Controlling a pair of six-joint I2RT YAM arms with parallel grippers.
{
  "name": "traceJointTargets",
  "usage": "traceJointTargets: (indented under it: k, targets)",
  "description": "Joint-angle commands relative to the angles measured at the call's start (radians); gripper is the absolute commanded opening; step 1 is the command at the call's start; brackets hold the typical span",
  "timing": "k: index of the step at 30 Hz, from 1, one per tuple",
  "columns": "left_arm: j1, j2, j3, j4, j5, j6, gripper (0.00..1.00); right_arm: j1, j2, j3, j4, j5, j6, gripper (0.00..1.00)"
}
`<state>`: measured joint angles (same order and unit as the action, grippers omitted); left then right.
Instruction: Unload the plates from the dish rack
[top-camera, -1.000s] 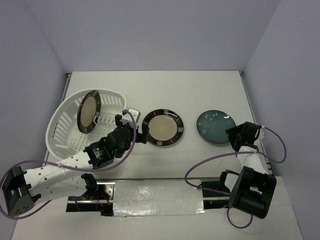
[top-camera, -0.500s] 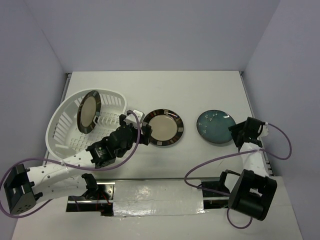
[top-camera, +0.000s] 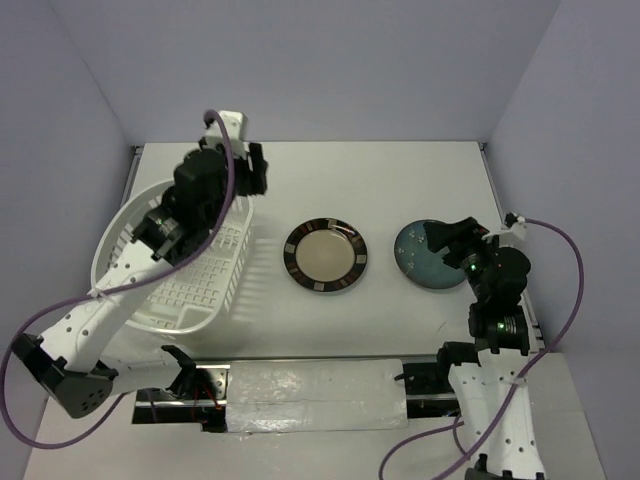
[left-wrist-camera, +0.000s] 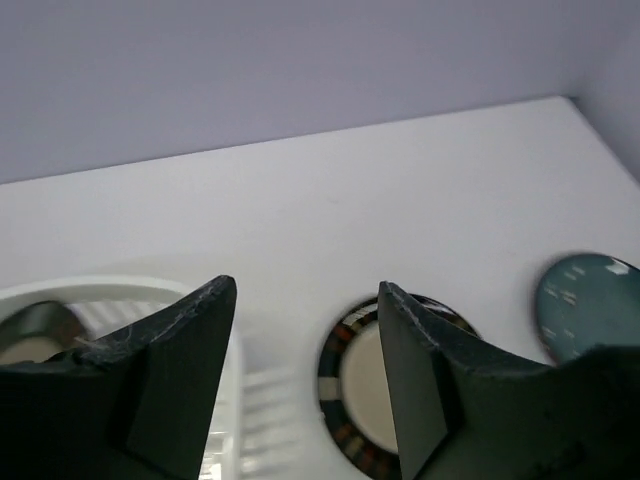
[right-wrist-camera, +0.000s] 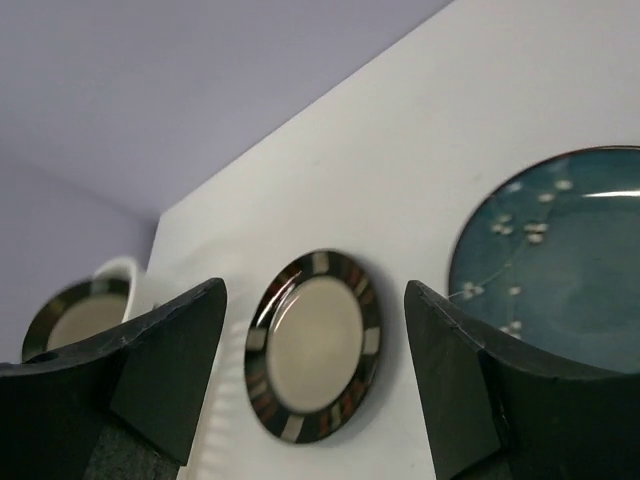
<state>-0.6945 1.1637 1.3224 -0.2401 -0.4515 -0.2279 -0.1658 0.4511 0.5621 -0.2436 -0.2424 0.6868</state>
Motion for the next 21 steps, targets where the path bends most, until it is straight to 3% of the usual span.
traceJointTargets:
  k: [1, 6, 11, 15, 21]
  targets:
    - [0.208, 0.053, 0.11, -0.258, 0.098, 0.021, 0.69, 0.139, 0.012, 0.079, -0.009, -0.034, -0.11, 0.79]
    - [0.302, 0.054, 0.117, -0.312, 0.068, 0.05, 0.67, 0.354, 0.092, 0.133, -0.032, -0.092, -0.205, 0.79]
    - [0.369, 0.099, 0.068, -0.356, 0.019, 0.079, 0.63, 0.555, 0.234, 0.154, -0.04, 0.075, -0.257, 0.8]
    - [0.431, 0.11, 0.028, -0.389, 0.025, 0.111, 0.61, 0.721, 0.256, 0.151, -0.016, 0.232, -0.262, 0.79]
    - [0.464, 0.071, -0.009, -0.39, -0.024, 0.134, 0.66, 0.732, 0.239, 0.117, 0.044, 0.226, -0.259, 0.8]
